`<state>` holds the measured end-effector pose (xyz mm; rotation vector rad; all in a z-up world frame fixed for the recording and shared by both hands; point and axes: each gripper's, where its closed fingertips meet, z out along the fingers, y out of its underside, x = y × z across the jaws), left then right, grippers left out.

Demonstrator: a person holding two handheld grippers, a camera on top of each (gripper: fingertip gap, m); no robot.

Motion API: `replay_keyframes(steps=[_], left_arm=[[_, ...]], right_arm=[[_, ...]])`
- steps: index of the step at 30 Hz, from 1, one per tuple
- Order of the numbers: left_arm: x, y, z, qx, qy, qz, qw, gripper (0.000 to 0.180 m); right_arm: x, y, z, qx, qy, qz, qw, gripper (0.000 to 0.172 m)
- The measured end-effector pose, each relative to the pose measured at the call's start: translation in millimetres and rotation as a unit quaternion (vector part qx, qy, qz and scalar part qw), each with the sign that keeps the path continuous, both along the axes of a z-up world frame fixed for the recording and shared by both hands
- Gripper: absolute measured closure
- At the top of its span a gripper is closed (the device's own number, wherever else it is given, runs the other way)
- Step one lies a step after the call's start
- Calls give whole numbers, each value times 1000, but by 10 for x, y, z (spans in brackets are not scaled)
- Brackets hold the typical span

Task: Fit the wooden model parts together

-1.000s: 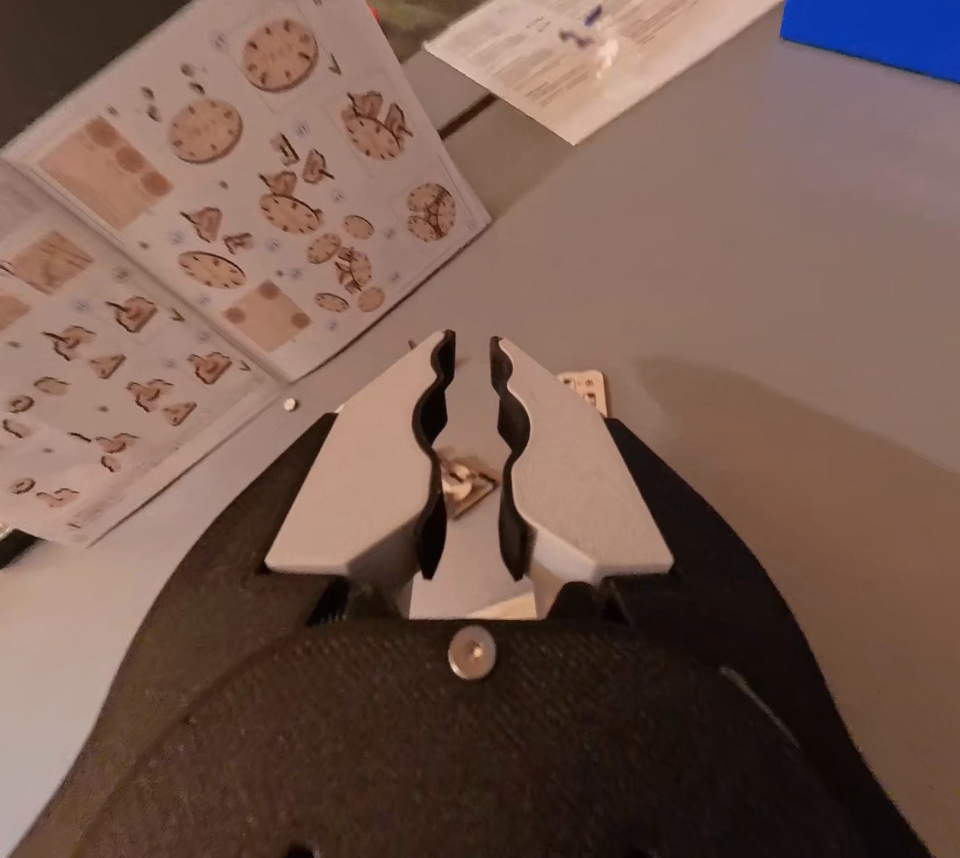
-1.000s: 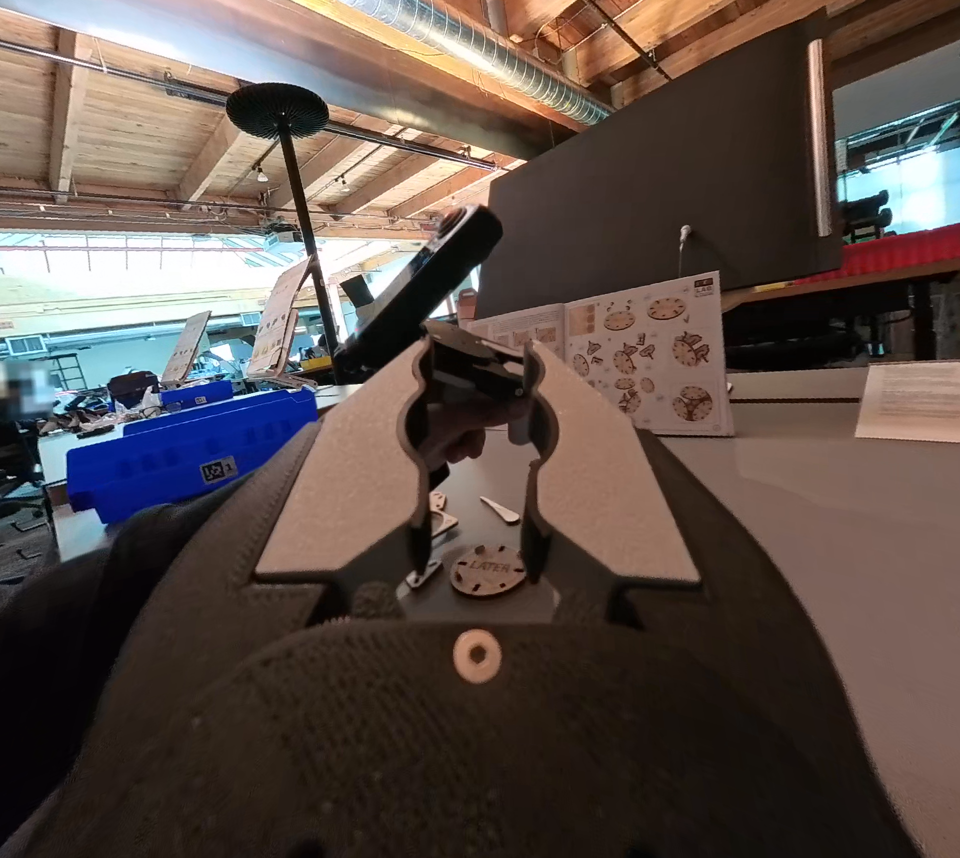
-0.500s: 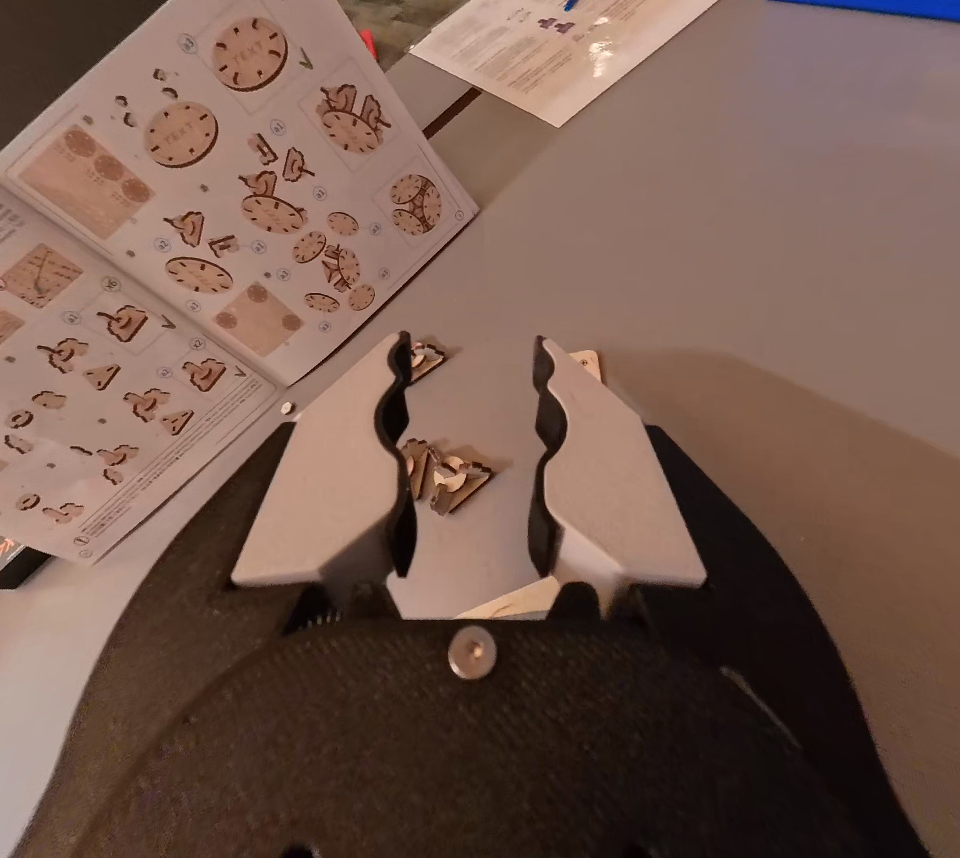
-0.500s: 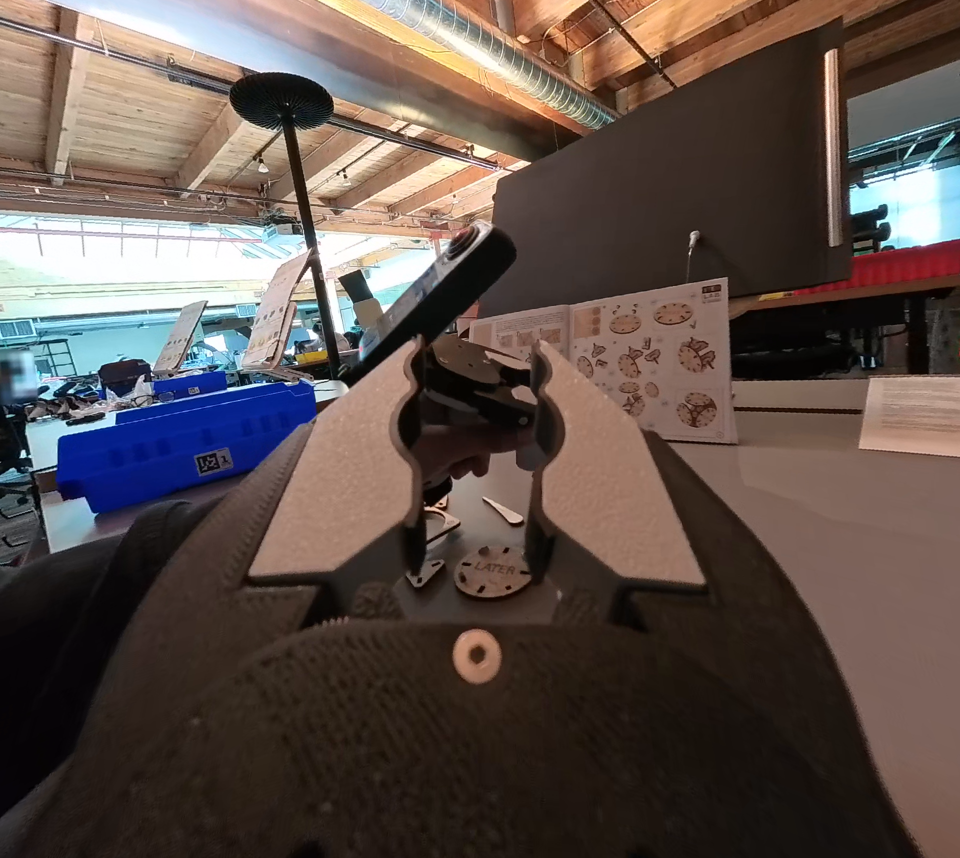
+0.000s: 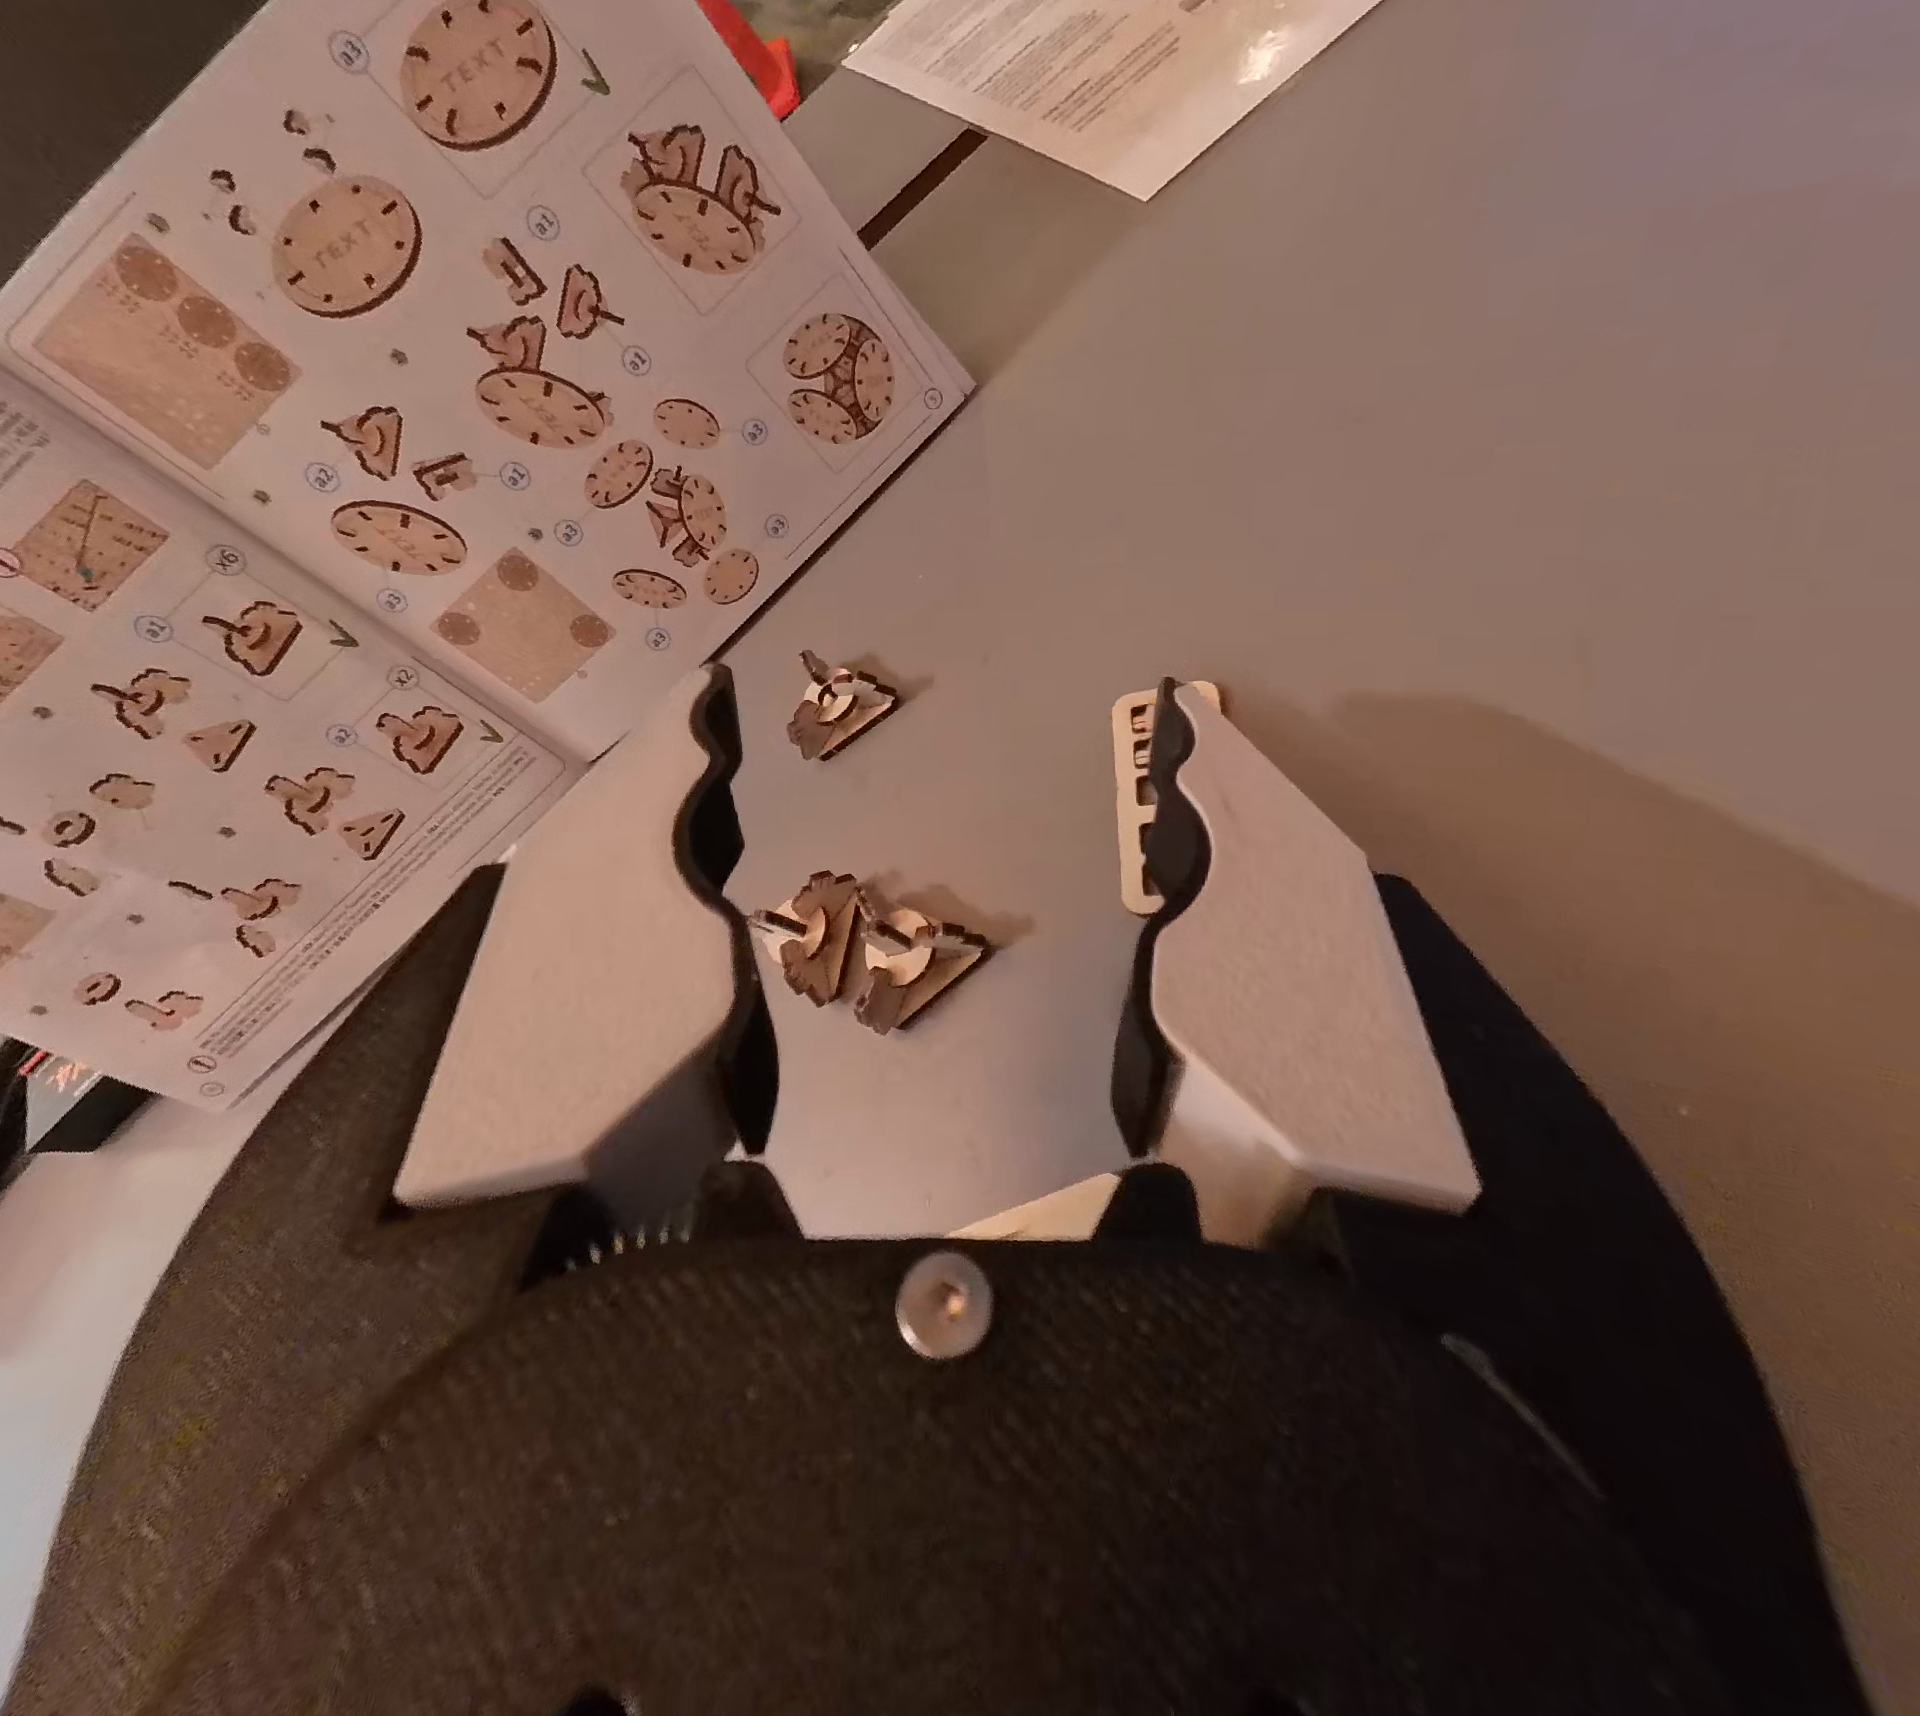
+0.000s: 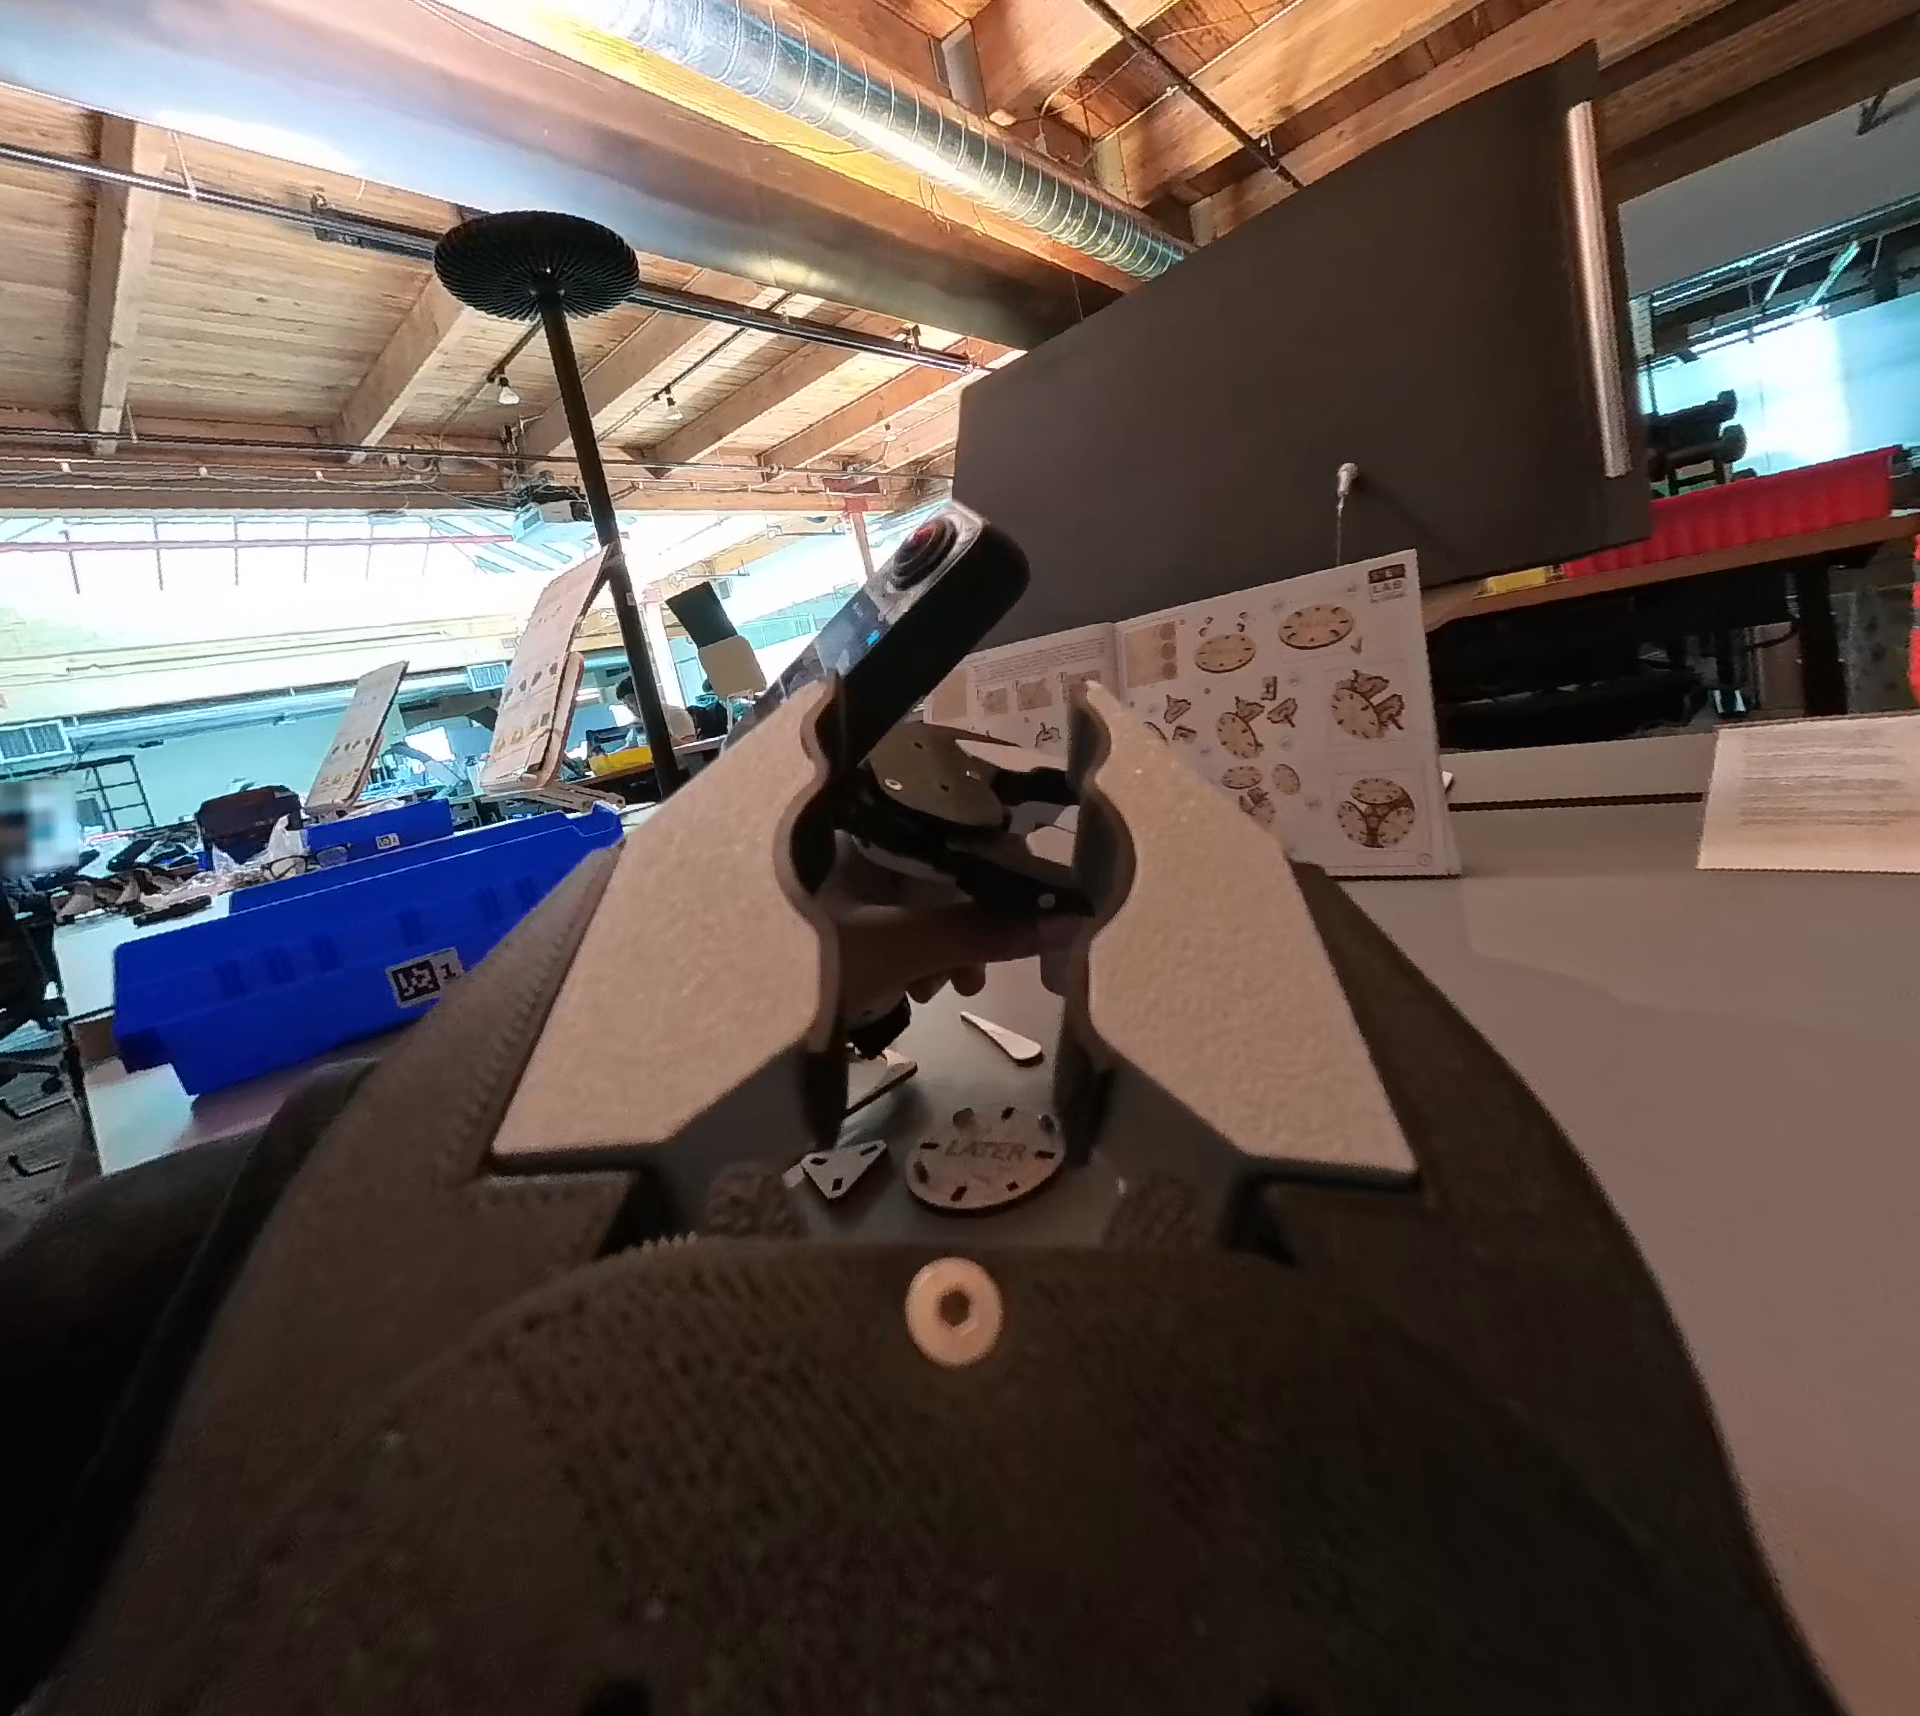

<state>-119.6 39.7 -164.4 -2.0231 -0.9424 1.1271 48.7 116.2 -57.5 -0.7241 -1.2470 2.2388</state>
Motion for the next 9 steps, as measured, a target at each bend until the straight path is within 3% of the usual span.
replay_keyframes(steps=[9], left_arm=[[20, 68, 22, -6, 12, -12, 1000, 106]], right_arm=[[-2, -9, -1, 7, 3, -9, 1000, 126]])
